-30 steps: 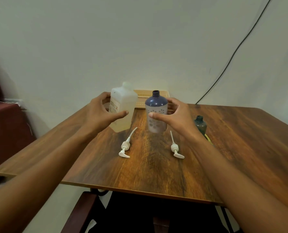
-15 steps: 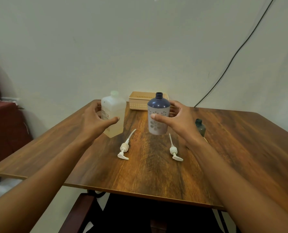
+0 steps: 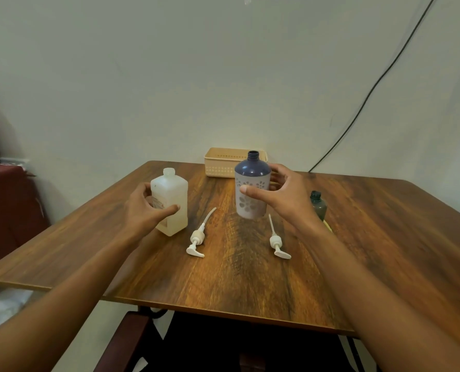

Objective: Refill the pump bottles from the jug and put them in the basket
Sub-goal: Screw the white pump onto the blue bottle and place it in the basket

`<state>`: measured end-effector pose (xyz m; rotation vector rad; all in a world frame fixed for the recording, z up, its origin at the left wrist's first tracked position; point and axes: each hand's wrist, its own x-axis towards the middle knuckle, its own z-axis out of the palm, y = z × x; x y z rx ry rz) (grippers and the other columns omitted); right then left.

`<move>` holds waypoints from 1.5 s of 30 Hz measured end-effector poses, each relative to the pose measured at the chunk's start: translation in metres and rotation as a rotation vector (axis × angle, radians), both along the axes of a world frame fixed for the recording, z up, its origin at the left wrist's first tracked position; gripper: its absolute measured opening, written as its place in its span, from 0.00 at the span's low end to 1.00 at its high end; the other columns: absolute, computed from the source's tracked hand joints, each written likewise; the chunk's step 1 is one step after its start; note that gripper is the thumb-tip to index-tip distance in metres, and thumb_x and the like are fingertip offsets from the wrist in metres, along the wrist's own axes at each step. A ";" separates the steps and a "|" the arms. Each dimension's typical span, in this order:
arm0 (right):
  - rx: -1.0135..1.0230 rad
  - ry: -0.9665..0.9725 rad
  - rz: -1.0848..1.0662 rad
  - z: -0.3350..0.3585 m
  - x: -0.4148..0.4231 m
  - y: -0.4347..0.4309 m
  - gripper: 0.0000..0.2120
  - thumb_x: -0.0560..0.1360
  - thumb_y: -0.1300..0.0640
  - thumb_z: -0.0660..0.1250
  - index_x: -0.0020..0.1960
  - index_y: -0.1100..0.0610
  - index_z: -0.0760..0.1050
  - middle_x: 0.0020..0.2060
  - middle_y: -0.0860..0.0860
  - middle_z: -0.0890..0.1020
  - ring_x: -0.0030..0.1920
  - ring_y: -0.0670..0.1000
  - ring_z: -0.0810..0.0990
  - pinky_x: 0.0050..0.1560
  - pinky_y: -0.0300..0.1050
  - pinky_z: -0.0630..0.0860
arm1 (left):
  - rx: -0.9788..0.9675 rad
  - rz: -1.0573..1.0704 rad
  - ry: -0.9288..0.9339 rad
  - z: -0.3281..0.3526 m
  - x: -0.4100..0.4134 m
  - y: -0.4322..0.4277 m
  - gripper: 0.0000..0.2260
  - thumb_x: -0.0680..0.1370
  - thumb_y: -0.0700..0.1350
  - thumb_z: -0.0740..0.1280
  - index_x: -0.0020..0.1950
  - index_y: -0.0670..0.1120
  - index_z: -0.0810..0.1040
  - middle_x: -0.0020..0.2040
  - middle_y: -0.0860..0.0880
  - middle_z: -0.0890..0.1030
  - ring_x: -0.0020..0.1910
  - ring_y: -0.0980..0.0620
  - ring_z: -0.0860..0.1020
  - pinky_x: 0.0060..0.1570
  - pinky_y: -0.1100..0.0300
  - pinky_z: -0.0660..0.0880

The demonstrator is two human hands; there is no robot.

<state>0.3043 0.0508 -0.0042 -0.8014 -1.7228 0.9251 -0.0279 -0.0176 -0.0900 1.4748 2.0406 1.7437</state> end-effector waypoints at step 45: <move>0.070 -0.032 -0.032 0.006 0.003 -0.017 0.38 0.66 0.46 0.86 0.73 0.49 0.76 0.65 0.47 0.83 0.66 0.50 0.81 0.64 0.52 0.84 | 0.139 -0.346 0.326 0.075 0.165 0.002 0.41 0.68 0.58 0.81 0.76 0.50 0.65 0.63 0.56 0.79 0.51 0.70 0.77 0.49 0.77 0.74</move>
